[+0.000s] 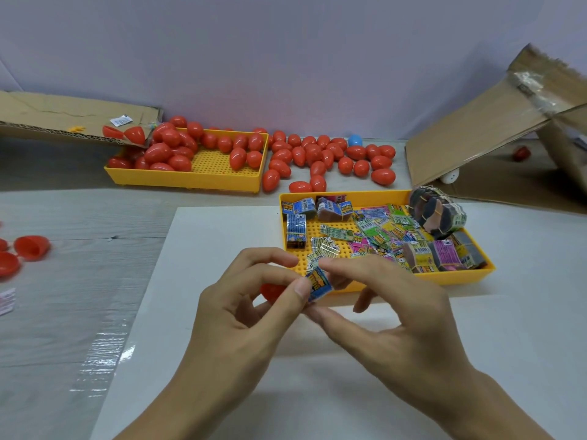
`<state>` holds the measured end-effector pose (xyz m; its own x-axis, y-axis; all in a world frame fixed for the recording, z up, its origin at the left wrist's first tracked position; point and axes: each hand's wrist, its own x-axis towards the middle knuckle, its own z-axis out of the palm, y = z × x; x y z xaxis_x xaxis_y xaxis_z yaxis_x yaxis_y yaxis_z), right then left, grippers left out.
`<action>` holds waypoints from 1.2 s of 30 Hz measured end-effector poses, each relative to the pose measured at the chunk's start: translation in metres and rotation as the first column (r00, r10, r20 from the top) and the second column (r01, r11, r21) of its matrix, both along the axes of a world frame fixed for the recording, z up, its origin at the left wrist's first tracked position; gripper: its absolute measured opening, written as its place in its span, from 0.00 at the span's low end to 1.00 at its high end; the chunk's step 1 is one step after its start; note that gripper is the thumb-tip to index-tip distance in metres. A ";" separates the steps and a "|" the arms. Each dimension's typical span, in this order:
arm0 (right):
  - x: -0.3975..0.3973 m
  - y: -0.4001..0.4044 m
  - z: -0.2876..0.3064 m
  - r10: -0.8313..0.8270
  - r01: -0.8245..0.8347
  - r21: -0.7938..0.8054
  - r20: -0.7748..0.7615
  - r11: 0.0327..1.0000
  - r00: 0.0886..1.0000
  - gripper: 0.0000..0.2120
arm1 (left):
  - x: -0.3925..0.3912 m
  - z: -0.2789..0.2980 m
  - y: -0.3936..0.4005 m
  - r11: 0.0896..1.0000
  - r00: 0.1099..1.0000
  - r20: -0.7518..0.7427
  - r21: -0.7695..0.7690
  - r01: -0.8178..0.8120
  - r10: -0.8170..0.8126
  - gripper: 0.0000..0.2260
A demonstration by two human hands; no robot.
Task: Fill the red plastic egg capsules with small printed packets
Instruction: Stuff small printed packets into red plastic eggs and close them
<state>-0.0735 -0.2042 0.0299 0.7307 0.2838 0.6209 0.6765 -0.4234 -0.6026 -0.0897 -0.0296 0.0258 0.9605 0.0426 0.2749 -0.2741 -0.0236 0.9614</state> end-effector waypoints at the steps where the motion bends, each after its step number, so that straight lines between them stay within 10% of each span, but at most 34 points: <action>1: -0.001 0.001 0.000 0.005 -0.005 -0.003 0.001 1.000 1.000 0.20 | 0.000 0.000 -0.001 1.000 1.000 -0.003 -0.001 0.004 -0.004 0.08; 11: -0.002 0.004 0.001 0.079 -0.053 0.110 -0.241 0.992 0.967 0.09 | 0.000 0.002 0.000 1.000 1.000 -0.007 -0.028 0.004 -0.004 0.09; 19: 0.006 -0.002 0.010 0.453 -0.021 0.536 -0.692 0.844 0.562 0.24 | 0.003 0.000 0.005 0.997 0.999 -0.017 -0.069 0.038 -0.039 0.10; 28: 0.011 -0.011 0.015 0.711 0.029 0.720 -0.690 0.693 0.134 0.40 | -0.001 0.006 0.003 0.986 0.986 0.017 -0.008 0.165 -0.165 0.07; 31: 0.013 -0.010 0.016 0.651 0.069 0.669 -0.739 0.740 0.173 0.32 | 0.000 0.003 0.003 0.993 0.993 0.008 0.010 0.120 -0.120 0.05; 36: 0.010 -0.008 0.016 0.169 0.044 0.318 -0.610 0.947 0.774 0.18 | 0.004 -0.001 0.007 0.998 0.997 -0.044 0.004 0.056 -0.055 0.05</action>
